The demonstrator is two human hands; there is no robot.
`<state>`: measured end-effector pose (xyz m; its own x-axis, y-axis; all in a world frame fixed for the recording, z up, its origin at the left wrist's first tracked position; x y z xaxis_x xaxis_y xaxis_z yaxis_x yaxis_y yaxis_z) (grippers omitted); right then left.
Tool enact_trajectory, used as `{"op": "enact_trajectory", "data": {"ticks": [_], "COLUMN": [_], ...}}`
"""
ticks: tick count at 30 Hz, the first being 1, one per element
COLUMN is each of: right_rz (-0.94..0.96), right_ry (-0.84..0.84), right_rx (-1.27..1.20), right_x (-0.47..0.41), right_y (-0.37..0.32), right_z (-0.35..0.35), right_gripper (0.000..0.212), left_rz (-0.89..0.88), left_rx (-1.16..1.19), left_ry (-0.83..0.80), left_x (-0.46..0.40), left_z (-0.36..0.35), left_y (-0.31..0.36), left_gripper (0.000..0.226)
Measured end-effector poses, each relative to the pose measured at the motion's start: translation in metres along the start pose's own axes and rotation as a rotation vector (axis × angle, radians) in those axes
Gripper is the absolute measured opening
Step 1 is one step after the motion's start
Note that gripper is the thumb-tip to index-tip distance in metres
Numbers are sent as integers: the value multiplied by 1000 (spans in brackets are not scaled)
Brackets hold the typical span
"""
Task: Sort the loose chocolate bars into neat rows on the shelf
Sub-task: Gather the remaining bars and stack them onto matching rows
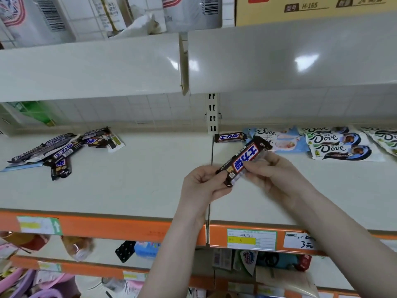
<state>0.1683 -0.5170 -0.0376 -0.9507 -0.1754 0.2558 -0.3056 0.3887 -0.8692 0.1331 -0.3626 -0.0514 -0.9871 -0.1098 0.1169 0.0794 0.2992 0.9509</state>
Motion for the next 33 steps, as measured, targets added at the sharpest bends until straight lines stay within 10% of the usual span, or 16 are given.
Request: {"op": "enact_trajectory", "data": {"ticks": [12, 25, 33], "right_rz": [475, 338, 607], "right_ry": [80, -225, -25], "right_rx": [1211, 1594, 1587], "right_x": [-66, -131, -137], "right_y": [-58, -39, -23], "right_z": [-26, -49, -29], "right_gripper": [29, 27, 26], "left_rz": [-690, -647, -648], "left_rx": [-1385, -1427, -1415], "left_ry": [236, 209, 195], "left_x": [2, 4, 4], "left_z": [6, 8, 7], "left_y": [2, -6, -5], "left_gripper": [11, 14, 14]}}
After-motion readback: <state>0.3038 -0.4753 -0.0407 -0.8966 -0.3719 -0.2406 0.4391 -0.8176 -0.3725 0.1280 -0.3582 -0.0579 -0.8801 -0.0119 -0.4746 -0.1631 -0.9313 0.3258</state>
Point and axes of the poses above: each hand's wrist, its own x-axis away from the middle knuckle, its own z-axis out of the back of the hand, y = z × x, the point moved 4 cm from there along -x, towards the middle knuckle, and after that the axes turned 2 degrees about -z, right-handed, at the moved point
